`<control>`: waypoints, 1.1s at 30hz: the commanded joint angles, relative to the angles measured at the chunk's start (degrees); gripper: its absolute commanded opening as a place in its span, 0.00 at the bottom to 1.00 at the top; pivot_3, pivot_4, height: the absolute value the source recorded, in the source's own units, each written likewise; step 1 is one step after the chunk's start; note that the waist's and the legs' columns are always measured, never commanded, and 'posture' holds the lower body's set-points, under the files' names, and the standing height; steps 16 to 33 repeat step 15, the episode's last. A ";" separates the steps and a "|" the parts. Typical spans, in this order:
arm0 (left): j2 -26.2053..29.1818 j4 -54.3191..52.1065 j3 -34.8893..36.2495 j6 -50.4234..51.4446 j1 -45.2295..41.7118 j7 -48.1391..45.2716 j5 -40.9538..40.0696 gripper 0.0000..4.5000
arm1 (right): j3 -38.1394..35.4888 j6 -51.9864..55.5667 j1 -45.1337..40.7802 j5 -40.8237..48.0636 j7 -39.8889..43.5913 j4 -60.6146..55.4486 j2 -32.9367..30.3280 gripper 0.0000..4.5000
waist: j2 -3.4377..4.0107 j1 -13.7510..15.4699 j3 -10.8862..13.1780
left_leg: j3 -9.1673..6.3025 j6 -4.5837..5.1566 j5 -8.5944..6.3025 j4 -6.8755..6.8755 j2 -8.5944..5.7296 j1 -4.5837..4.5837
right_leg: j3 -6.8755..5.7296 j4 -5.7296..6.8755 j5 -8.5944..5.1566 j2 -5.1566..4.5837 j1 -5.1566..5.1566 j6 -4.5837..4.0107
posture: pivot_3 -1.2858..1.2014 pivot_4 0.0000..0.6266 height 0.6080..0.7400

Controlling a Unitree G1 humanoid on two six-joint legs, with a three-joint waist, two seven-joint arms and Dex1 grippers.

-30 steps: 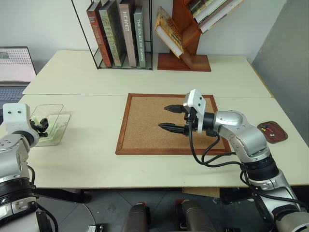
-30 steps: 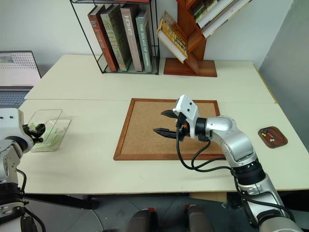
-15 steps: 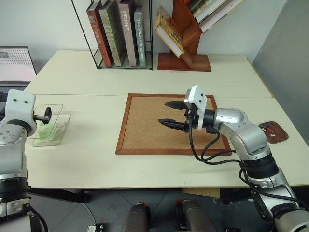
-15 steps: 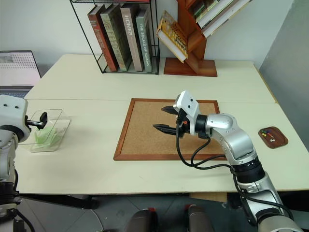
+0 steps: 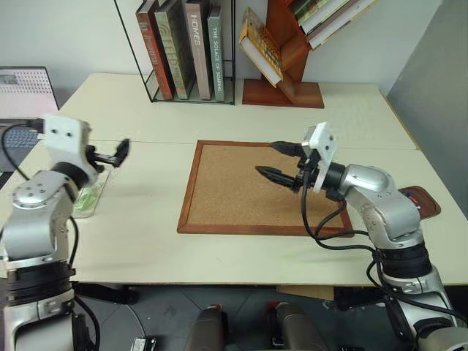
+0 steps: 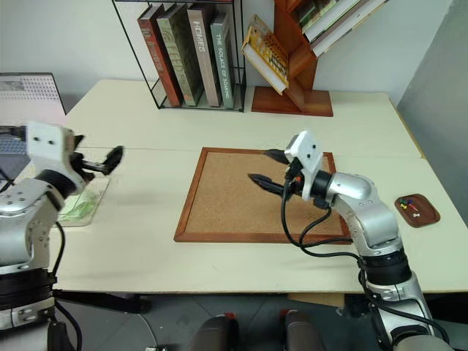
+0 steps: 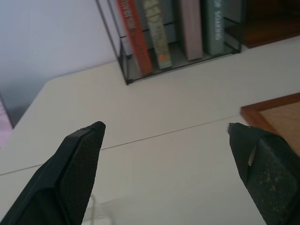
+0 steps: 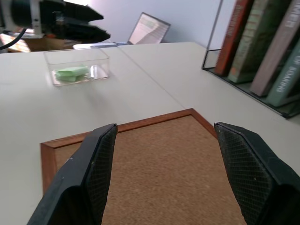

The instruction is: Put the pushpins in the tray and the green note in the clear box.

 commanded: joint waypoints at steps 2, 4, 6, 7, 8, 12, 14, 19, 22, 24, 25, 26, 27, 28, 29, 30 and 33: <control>0.61 -5.44 -6.75 -2.86 -0.84 -9.71 -2.38 0.98 | -5.82 1.01 6.69 2.30 1.40 -4.67 -5.80 0.77 | 0.01 0.18 0.01 | -0.06 0.00 0.00 0.00 0.00 -0.04 | -0.08 0.00 -0.09 0.00 -0.01 0.05 | 0.52 0.24 1.00; 0.16 -5.95 -9.17 -3.16 -0.88 -13.07 -3.37 0.98 | -6.87 1.71 9.15 3.14 2.73 -4.47 -8.21 0.77 | 0.02 0.27 0.01 | -0.12 0.00 0.00 0.00 -0.03 -0.05 | -0.15 0.00 -0.18 0.00 0.02 0.10 | 0.52 0.24 1.00; -0.24 -6.38 -10.57 -2.75 -0.86 -15.31 -4.36 0.98 | -7.50 1.94 10.36 3.72 2.90 -4.10 -9.47 0.77 | 0.05 0.29 0.03 | -0.16 0.00 0.00 0.02 -0.05 -0.05 | -0.18 0.01 -0.18 0.01 0.04 0.09 | 0.52 0.24 1.00; -0.36 -6.63 -11.36 -2.42 -0.79 -16.59 -5.01 0.98 | -7.82 2.12 10.74 3.79 2.60 -3.71 -9.86 0.77 | 0.06 0.19 0.04 | -0.17 0.01 0.00 0.02 -0.04 -0.05 | -0.19 0.00 -0.19 0.02 0.04 0.08 | 0.52 0.24 1.00; -0.48 -6.80 -11.93 -2.16 -0.72 -17.51 -5.50 0.98 | -8.02 2.07 10.95 3.76 2.43 -3.38 -9.98 0.77 | 0.07 0.02 0.04 | -0.20 0.01 0.01 0.04 -0.02 -0.06 | -0.21 0.02 -0.19 0.05 0.03 0.09 | 0.52 0.24 1.00; -1.29 -6.69 -12.77 -2.25 -0.59 -18.54 -5.77 0.98 | -7.65 1.37 11.40 3.30 2.24 -2.62 -10.28 0.77 | 0.09 -0.19 0.05 | -0.23 0.01 0.00 0.05 0.09 -0.02 | -0.30 0.07 -0.19 0.17 0.02 0.09 | 0.52 0.24 1.00; -1.06 -6.71 -13.46 -2.74 0.00 -19.71 -5.64 0.98 | -7.42 1.09 11.36 3.11 2.11 -2.06 -10.17 0.77 | 0.09 -0.13 0.06 | -0.30 0.01 0.01 0.05 0.08 -0.03 | -0.32 0.09 -0.20 0.22 0.03 0.07 | 0.52 0.24 1.00; -1.05 -6.71 -13.69 -2.91 0.16 -19.98 -5.45 0.98 | -7.36 0.88 11.34 3.02 2.12 -1.73 -10.16 0.77 | 0.09 -0.13 0.06 | -0.33 0.01 0.01 0.05 0.07 -0.04 | -0.34 0.09 -0.20 0.22 0.03 0.07 | 0.52 0.24 1.00; -1.05 -6.71 -13.69 -2.91 0.16 -19.98 -5.45 0.98 | -7.36 0.88 11.34 3.02 2.12 -1.73 -10.16 0.77 | 0.09 -0.13 0.06 | -0.33 0.01 0.01 0.05 0.07 -0.04 | -0.34 0.09 -0.20 0.22 0.03 0.07 | 0.52 0.24 1.00; -1.05 -6.71 -13.69 -2.91 0.16 -19.98 -5.45 0.98 | -7.36 0.88 11.34 3.02 2.12 -1.73 -10.16 0.77 | 0.09 -0.13 0.06 | -0.33 0.01 0.01 0.05 0.07 -0.04 | -0.34 0.09 -0.20 0.22 0.03 0.07 | 0.52 0.24 1.00; -1.05 -6.71 -13.69 -2.91 0.16 -19.98 -5.45 0.98 | -7.36 0.88 11.34 3.02 2.12 -1.73 -10.16 0.77 | 0.09 -0.13 0.06 | -0.33 0.01 0.01 0.05 0.07 -0.04 | -0.34 0.09 -0.20 0.22 0.03 0.07 | 0.52 0.24 1.00; -1.05 -6.71 -13.69 -2.91 0.16 -19.98 -5.45 0.98 | -7.36 0.88 11.34 3.02 2.12 -1.73 -10.16 0.77 | 0.09 -0.13 0.06 | -0.33 0.01 0.01 0.05 0.07 -0.04 | -0.34 0.09 -0.20 0.22 0.03 0.07 | 0.52 0.24 1.00; -1.05 -6.71 -13.69 -2.91 0.16 -19.98 -5.45 0.98 | -7.36 0.88 11.34 3.02 2.12 -1.73 -10.16 0.77 | 0.09 -0.13 0.06 | -0.33 0.01 0.01 0.05 0.07 -0.04 | -0.34 0.09 -0.20 0.22 0.03 0.07 | 0.52 0.24 1.00; -1.05 -6.71 -13.69 -2.91 0.16 -19.98 -5.45 0.98 | -7.36 0.88 11.34 3.02 2.12 -1.73 -10.16 0.77 | 0.09 -0.13 0.06 | -0.33 0.01 0.01 0.05 0.07 -0.04 | -0.34 0.09 -0.20 0.22 0.03 0.07 | 0.52 0.24 1.00; -1.05 -6.71 -13.69 -2.91 0.16 -19.98 -5.45 0.98 | -7.36 0.88 11.34 3.02 2.12 -1.73 -10.16 0.77 | 0.09 -0.13 0.06 | -0.33 0.01 0.01 0.05 0.07 -0.04 | -0.34 0.09 -0.20 0.22 0.03 0.07 | 0.52 0.24 1.00; -1.05 -6.71 -13.69 -2.91 0.16 -19.98 -5.45 0.98 | -7.36 0.88 11.34 3.02 2.12 -1.73 -10.16 0.77 | 0.09 -0.13 0.06 | -0.33 0.01 0.01 0.05 0.07 -0.04 | -0.34 0.09 -0.20 0.22 0.03 0.07 | 0.52 0.24 1.00; -1.05 -6.71 -13.69 -2.91 0.16 -19.98 -5.45 0.98 | -7.36 0.88 11.34 3.02 2.12 -1.73 -10.16 0.77 | 0.09 -0.13 0.06 | -0.33 0.01 0.01 0.05 0.07 -0.04 | -0.34 0.09 -0.20 0.22 0.03 0.07 | 0.52 0.24 1.00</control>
